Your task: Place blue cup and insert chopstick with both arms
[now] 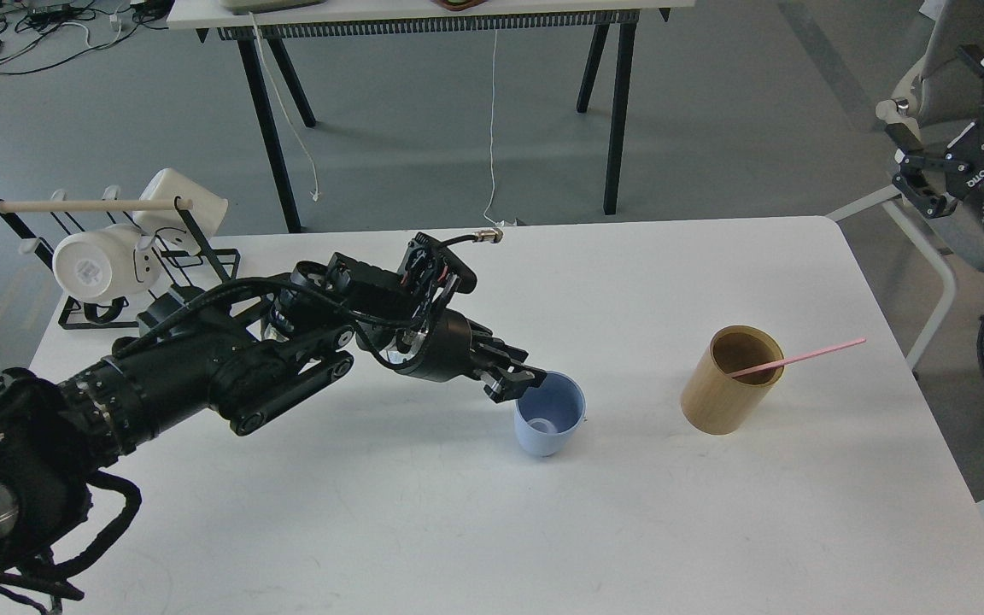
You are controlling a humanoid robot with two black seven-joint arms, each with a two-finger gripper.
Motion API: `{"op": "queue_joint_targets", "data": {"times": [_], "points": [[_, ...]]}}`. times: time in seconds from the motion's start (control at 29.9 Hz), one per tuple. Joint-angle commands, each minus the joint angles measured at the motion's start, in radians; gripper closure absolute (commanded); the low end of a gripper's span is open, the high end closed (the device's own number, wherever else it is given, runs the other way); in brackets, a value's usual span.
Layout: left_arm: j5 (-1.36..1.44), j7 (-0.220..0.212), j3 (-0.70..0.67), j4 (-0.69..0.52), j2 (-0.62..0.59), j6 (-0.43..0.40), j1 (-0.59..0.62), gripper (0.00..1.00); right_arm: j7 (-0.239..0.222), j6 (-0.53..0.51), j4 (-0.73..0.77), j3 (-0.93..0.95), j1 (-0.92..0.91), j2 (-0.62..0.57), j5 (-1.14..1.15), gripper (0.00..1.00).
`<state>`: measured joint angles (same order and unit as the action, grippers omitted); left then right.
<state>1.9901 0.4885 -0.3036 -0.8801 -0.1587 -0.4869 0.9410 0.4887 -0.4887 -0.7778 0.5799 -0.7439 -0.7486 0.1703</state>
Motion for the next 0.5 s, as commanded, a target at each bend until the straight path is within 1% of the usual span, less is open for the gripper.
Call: {"op": "queue_joint_targets", "data": {"times": [0.0, 0.03, 0.1, 0.2, 0.27, 0.37, 0.43, 0.47], "points": [[-0.153, 0.000, -0.043, -0.010, -0.016, -0.002, 0.004, 0.50, 0.000, 0.000, -0.005, -0.003, 0.000, -0.003, 0.003, 0.03], [-0.222, 0.000, -0.063, -0.010, -0.018, -0.002, 0.004, 0.46, 0.000, 0.000, -0.006, -0.003, -0.002, -0.005, 0.014, 0.03], [-0.379, 0.000, -0.103, -0.008, -0.027, -0.002, 0.001, 0.43, 0.000, 0.000, -0.012, -0.003, -0.009, -0.027, 0.026, 0.03], [-0.668, 0.000, -0.158, -0.008, -0.057, -0.002, -0.005, 0.38, 0.000, 0.000, -0.023, -0.002, -0.026, -0.124, 0.078, 0.01], [-0.862, 0.000, -0.184, -0.008, -0.070, -0.002, -0.008, 0.36, 0.000, 0.000, -0.057, 0.003, -0.032, -0.198, 0.118, 0.01], [-1.142, 0.000, -0.190, 0.003, -0.082, -0.002, -0.019, 0.34, 0.000, 0.000, -0.154, 0.005, -0.025, -0.340, 0.208, 0.01], [-1.252, 0.000, -0.193, 0.006, -0.082, -0.002, -0.031, 0.31, 0.000, 0.000, -0.245, -0.006, -0.015, -0.431, 0.303, 0.01], [-1.283, 0.000, -0.195, 0.006, -0.087, -0.002, -0.033, 0.31, 0.000, 0.045, -0.291, -0.011, -0.002, -0.467, 0.361, 0.01]]}}
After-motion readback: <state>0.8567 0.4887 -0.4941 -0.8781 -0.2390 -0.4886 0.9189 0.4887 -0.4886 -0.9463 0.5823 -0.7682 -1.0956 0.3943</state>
